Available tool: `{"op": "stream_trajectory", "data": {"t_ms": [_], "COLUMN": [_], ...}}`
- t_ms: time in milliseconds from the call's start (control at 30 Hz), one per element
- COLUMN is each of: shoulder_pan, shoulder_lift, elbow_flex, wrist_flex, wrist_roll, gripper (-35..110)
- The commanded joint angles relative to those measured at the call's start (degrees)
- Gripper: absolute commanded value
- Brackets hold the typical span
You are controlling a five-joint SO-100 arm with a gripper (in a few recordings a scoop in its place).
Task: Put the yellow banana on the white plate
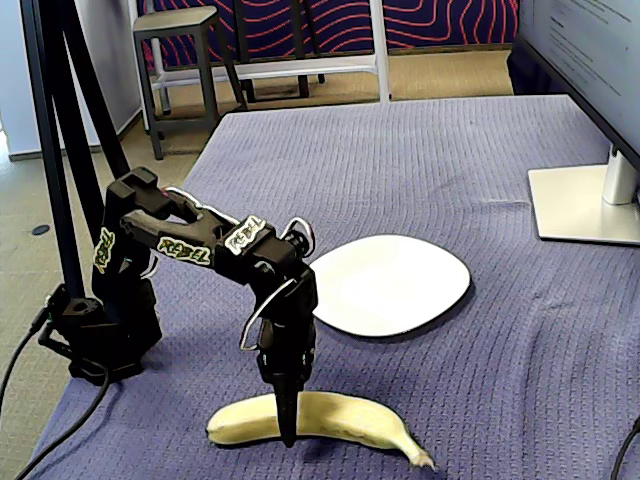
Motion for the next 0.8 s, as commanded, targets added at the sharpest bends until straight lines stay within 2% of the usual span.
{"op": "stream_trajectory", "data": {"t_ms": [0,233,433,767], "shoulder_pan": [1.9,3.7,3.5,1.9], "shoulder_lift": [-0.3,-0.4,1.1,5.1], "elbow_flex": [-2.5,-1.8,-0.6,0.3], "wrist_flex": [-1.3,-3.6,-4.9,-3.5], "wrist_roll": [-0.5,-1.9,-4.3,-4.0], "gripper": [35,24,1,0]}}
